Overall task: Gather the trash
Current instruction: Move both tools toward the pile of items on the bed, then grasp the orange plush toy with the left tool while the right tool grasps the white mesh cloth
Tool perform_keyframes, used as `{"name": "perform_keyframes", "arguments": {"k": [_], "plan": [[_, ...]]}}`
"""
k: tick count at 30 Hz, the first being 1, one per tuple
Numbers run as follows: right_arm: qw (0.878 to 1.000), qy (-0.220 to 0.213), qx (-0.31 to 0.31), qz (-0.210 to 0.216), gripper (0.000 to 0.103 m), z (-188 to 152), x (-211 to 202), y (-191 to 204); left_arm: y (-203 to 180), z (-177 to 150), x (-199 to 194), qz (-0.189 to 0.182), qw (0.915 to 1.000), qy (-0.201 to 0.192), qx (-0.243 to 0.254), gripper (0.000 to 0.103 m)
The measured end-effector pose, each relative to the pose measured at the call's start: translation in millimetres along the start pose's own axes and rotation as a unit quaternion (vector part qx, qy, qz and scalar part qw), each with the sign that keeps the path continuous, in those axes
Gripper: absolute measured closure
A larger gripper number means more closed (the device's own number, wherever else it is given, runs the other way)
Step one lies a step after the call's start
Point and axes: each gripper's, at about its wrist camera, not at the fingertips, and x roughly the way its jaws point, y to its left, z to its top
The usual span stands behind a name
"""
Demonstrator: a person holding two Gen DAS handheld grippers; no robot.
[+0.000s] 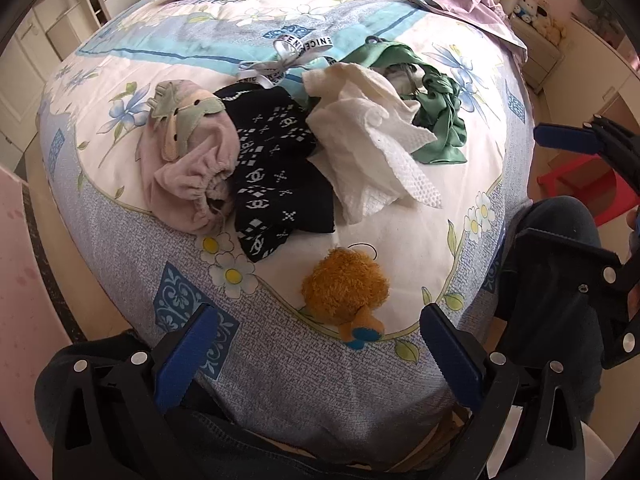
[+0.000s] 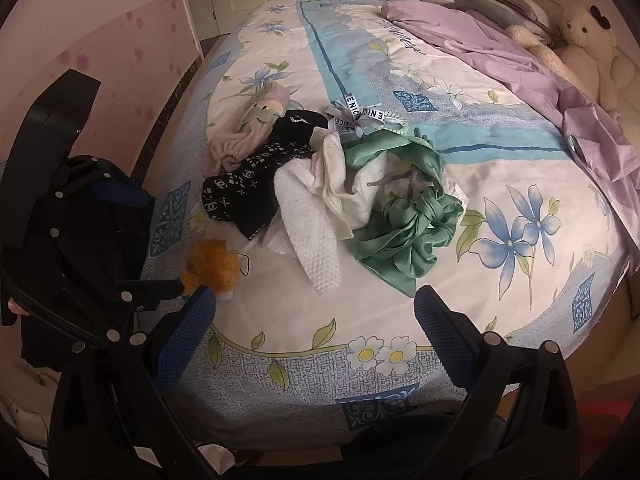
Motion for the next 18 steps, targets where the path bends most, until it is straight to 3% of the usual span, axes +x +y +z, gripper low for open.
{"name": "perform_keyframes", "arguments": {"k": [5,9,18], "plan": [[1.000,0.004,-0.008,0.015,0.008,6.3,10.4,2.4,-0.5,1.4,9.3,-0.008,0.9999,0.008,-0.001,0.004],[0.999,0.011,-0.012,0.027,0.020,12.9,24.6,3.0,-0.7,0.6,16.1,-0.017,0.9998,0.010,0.003,0.004],[0.998,0.040,-0.012,0.047,0.031,21.7,59.9,4.0,-5.5,-2.7,30.1,-0.020,0.9994,-0.002,0.026,0.005]]}}
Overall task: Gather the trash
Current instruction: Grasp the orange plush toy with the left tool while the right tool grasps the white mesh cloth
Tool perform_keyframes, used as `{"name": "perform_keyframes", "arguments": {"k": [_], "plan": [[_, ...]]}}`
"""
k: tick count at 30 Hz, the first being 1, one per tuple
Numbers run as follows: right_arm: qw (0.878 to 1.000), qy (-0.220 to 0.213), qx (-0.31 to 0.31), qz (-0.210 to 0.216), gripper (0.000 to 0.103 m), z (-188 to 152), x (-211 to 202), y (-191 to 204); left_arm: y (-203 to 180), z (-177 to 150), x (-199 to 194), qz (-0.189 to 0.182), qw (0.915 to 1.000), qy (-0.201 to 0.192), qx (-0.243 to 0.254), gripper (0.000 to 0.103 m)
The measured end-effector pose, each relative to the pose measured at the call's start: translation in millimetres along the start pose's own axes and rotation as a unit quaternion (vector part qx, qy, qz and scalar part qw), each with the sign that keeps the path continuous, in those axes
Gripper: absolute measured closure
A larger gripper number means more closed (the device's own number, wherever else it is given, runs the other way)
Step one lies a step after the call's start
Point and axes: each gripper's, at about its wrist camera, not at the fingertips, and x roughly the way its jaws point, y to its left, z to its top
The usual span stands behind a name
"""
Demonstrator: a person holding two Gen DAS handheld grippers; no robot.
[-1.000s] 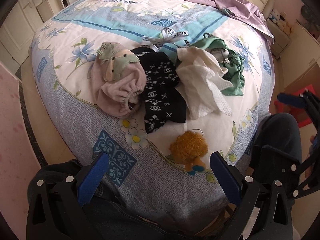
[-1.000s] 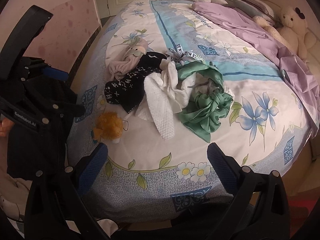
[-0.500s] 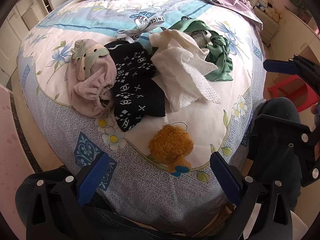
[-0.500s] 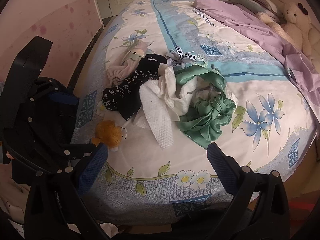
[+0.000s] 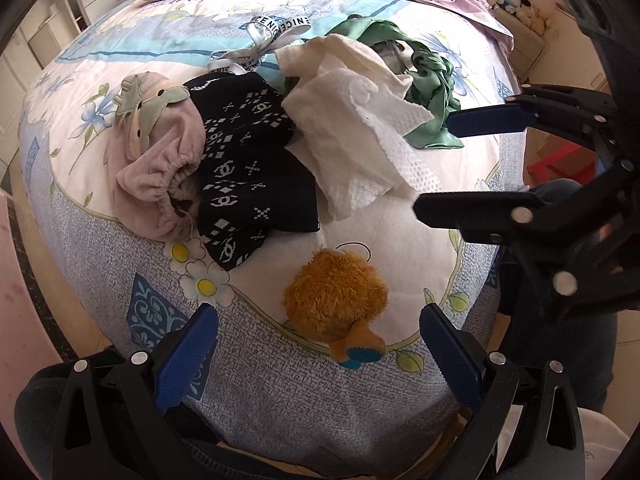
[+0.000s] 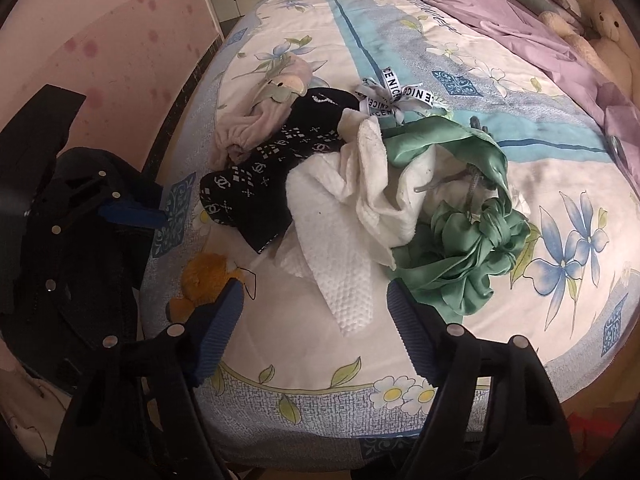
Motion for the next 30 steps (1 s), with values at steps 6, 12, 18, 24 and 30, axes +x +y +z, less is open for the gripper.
{"name": "perform_keyframes", "arguments": {"k": [6,12,18,24,30], "plan": [[1.000,0.011,-0.003,0.000,0.037,4.3,15.8,-2.1,0.5,3.1,11.7,-0.008,0.9999,0.011,0.002,0.017],[1.000,0.014,-0.005,0.000,0.042,6.2,24.8,-2.5,2.8,5.8,27.6,-0.027,0.9990,0.033,-0.012,0.034],[1.000,0.018,0.003,0.006,0.061,8.1,33.1,-7.4,-8.6,9.5,32.6,-0.031,0.9990,0.033,0.005,0.046],[0.999,0.027,0.018,0.029,0.101,9.1,40.1,-13.6,-20.5,8.7,34.8,-0.031,0.9989,0.034,0.007,0.049],[0.999,0.016,0.015,0.027,0.102,8.0,29.7,-9.9,-18.5,8.7,26.3,-0.033,0.9991,0.027,0.002,0.050]]}}
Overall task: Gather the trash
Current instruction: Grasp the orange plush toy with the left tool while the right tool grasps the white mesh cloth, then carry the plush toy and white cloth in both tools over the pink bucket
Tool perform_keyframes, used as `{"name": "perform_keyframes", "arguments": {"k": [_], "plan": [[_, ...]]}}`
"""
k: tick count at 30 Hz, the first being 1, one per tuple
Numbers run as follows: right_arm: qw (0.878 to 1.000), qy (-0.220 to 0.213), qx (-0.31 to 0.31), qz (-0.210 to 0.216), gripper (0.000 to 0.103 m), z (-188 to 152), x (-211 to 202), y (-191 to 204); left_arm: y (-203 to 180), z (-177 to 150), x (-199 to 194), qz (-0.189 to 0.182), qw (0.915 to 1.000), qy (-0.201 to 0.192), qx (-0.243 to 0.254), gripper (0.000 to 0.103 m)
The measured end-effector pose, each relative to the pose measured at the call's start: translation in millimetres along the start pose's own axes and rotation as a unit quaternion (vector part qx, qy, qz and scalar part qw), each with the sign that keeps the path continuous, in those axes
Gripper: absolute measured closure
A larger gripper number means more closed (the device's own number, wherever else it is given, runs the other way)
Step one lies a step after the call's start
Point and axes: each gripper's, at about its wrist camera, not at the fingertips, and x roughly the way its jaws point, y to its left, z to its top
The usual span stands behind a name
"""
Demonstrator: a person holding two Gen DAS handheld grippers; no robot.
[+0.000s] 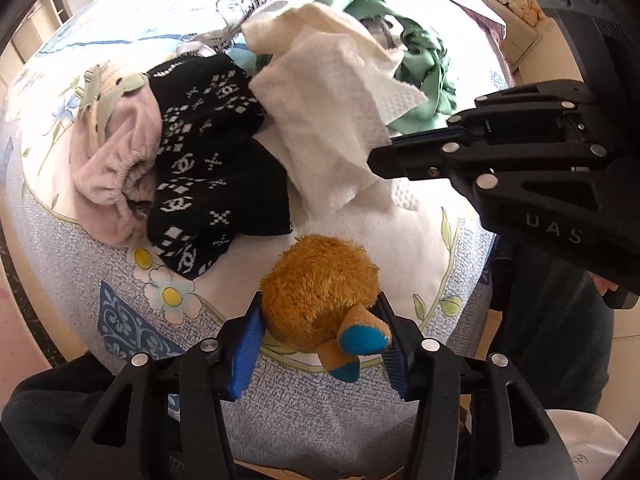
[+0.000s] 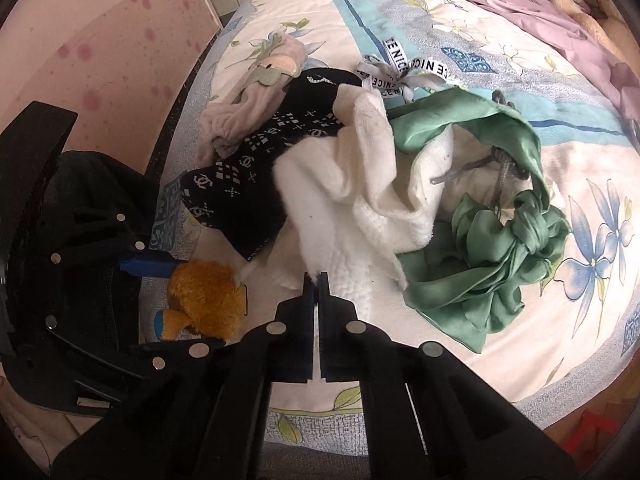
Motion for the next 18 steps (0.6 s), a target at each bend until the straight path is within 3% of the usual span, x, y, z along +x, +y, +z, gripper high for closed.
{"name": "perform_keyframes", "arguments": {"k": [10,18], "plan": [[1.000,-0.028,-0.004,0.004,0.102,-2.7,-48.6,15.9,6.3,-5.8,-40.6,-0.006,0.9993,-0.031,-0.020,0.050],[0.997,-0.076,-0.015,-0.005,0.102,-2.3,-109.8,30.7,14.1,-5.5,-78.2,-0.008,0.9982,-0.053,-0.029,0.050]]}}
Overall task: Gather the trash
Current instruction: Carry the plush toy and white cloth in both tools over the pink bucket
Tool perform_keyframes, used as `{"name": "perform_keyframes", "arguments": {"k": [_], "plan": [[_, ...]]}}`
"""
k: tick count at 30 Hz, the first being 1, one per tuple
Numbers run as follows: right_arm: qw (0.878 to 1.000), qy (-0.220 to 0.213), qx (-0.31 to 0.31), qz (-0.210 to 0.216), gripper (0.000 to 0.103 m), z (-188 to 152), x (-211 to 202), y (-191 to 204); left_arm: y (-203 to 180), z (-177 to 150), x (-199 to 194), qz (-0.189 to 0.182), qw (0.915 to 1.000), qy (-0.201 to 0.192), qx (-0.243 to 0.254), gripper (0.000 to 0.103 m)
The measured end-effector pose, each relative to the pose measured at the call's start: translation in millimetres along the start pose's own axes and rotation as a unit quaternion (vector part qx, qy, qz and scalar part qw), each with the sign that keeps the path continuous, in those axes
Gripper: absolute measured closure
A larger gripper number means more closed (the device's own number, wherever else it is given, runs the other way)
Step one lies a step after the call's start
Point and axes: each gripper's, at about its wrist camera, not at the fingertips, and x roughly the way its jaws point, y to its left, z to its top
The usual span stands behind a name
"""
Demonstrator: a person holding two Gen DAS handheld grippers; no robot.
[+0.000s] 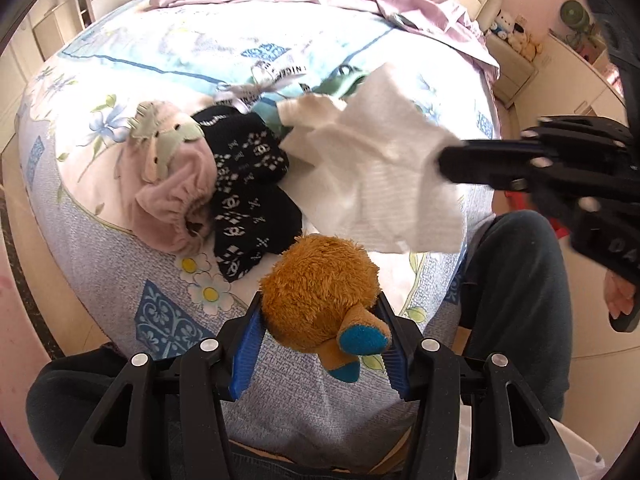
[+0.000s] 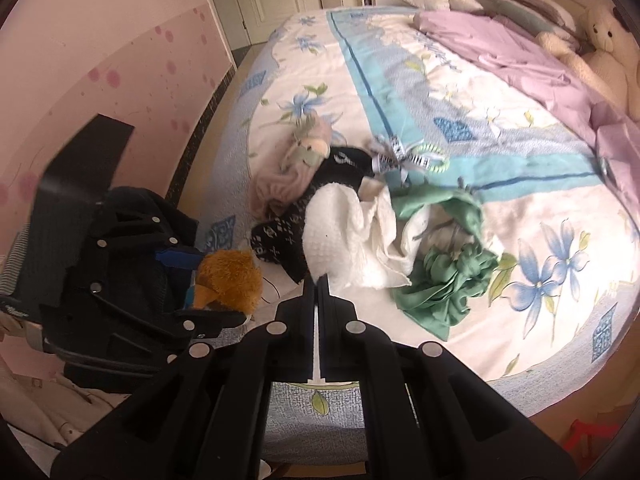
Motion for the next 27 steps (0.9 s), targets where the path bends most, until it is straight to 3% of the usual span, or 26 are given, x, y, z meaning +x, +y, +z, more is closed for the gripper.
{"name": "perform_keyframes", "arguments": {"k": [6,14,27], "plan": [[1.000,-0.027,-0.004,-0.014,0.102,0.4,-36.0,7.1,-2.3,1.8,-11.8,0.004,1.0000,-0.009,0.002,0.050],[0.999,-0.031,0.004,-0.035,0.102,-4.2,-55.7,3.7,-16.0,8.9,-21.2,-0.004,0.9998,-0.010,0.015,0.050],[0.996,-0.033,0.036,-0.071,0.102,-26.2,-79.8,-22.4,-54.2,28.5,-18.0,0.002,0.9973,-0.009,0.073,0.050]]}}
